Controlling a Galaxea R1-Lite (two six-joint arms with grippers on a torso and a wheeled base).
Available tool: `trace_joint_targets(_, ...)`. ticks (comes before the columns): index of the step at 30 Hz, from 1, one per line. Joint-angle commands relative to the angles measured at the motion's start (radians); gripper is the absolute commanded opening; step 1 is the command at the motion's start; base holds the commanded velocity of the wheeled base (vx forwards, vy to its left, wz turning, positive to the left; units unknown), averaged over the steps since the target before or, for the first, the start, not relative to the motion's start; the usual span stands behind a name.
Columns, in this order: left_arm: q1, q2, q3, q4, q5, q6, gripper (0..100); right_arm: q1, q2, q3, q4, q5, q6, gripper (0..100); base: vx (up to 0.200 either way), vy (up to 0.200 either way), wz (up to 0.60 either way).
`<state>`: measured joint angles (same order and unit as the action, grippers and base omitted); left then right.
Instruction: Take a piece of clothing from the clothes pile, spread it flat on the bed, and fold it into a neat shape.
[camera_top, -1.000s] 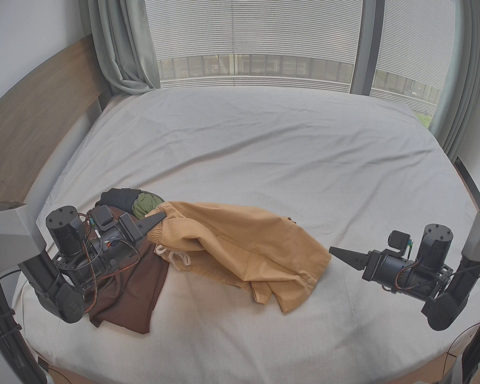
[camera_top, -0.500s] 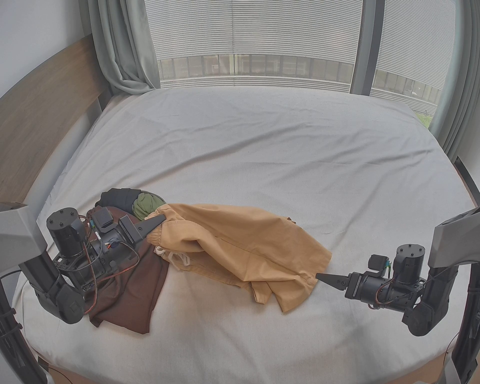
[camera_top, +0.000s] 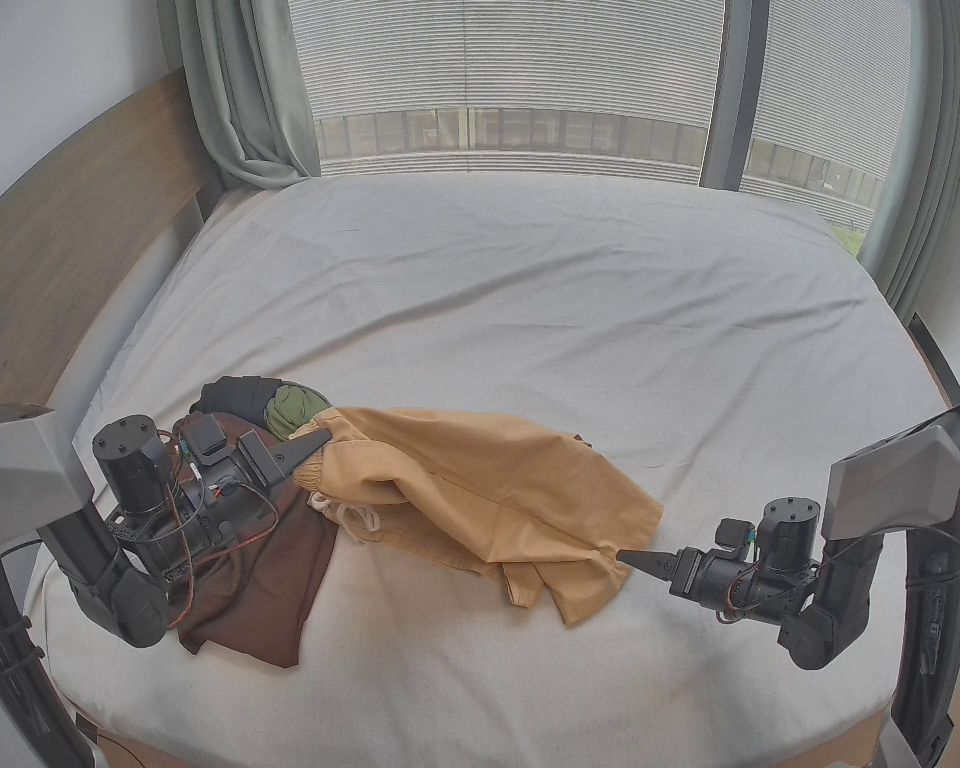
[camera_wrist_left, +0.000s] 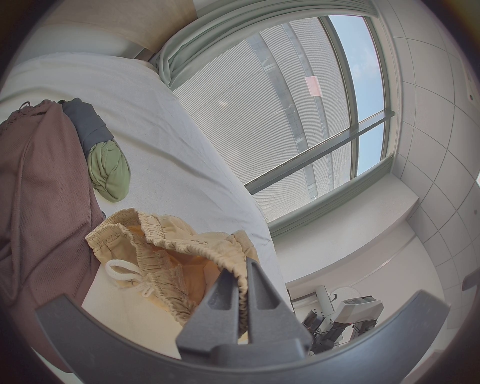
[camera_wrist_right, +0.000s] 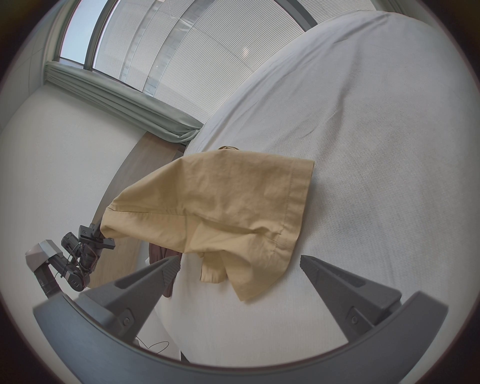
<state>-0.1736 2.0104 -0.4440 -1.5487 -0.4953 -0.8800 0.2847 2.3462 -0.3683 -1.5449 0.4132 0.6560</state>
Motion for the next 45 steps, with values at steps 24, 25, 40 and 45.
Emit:
trace_joint_targets(24,0.003,-0.002,0.001,-0.002,0.001,-0.001,0,0.021,0.185,-0.236,0.002,-0.05,0.079,100,0.0,0.0,0.0)
trace_joint_targets(25,0.003,-0.002,0.001,-0.002,0.001,-0.001,0,0.024,0.185,-0.241,0.002,-0.048,0.08,100,0.0,0.0,0.0)
trace_joint_targets(40,0.0,0.008,-0.007,-0.002,0.003,-0.001,0,0.085,0.148,-0.254,-0.001,-0.044,0.171,100,0.0,0.0,0.0)
trace_joint_targets(45,0.0,0.01,-0.007,-0.002,0.003,-0.001,0,0.083,0.122,-0.241,-0.001,-0.042,0.172,100,0.0,0.0,0.0)
